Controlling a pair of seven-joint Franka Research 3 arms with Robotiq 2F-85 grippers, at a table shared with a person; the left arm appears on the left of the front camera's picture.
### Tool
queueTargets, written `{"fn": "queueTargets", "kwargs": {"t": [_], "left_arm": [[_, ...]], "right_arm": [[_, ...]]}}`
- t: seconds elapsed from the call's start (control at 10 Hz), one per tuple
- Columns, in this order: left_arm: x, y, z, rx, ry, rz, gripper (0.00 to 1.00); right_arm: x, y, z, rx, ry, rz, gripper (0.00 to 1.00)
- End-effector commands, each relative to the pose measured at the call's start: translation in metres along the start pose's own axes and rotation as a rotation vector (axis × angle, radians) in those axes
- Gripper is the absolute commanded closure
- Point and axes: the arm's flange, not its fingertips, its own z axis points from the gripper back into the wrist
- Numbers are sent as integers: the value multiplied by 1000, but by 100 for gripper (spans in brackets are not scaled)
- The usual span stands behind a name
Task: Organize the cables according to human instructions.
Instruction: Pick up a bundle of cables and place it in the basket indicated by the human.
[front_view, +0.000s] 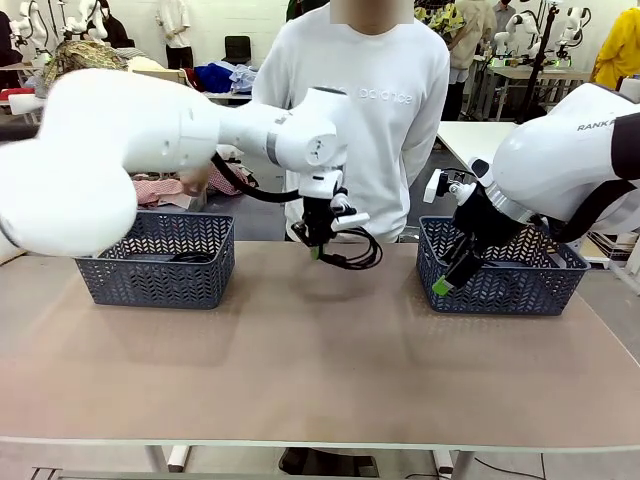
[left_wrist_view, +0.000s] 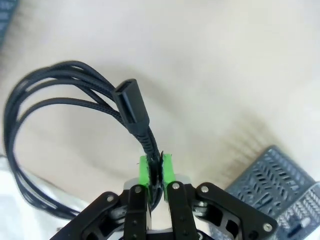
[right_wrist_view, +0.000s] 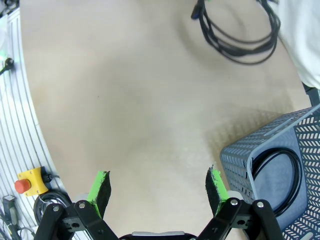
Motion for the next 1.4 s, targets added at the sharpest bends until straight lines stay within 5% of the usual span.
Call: {"fn": "queueTargets", "kwargs": {"t": [0.0,0.7,1.3], "left_arm": [[-4,-58,17,30,-56,134,100],[-66,-208,67,129,-6,398,100],[-131,-262,55,106,-7,555,100]], "right_arm": [[0,0,1,-3,-2,-4,0],[0,0,1,-3,-2,-4,0],[0,0,1,-3,-2,-4,0]]}}
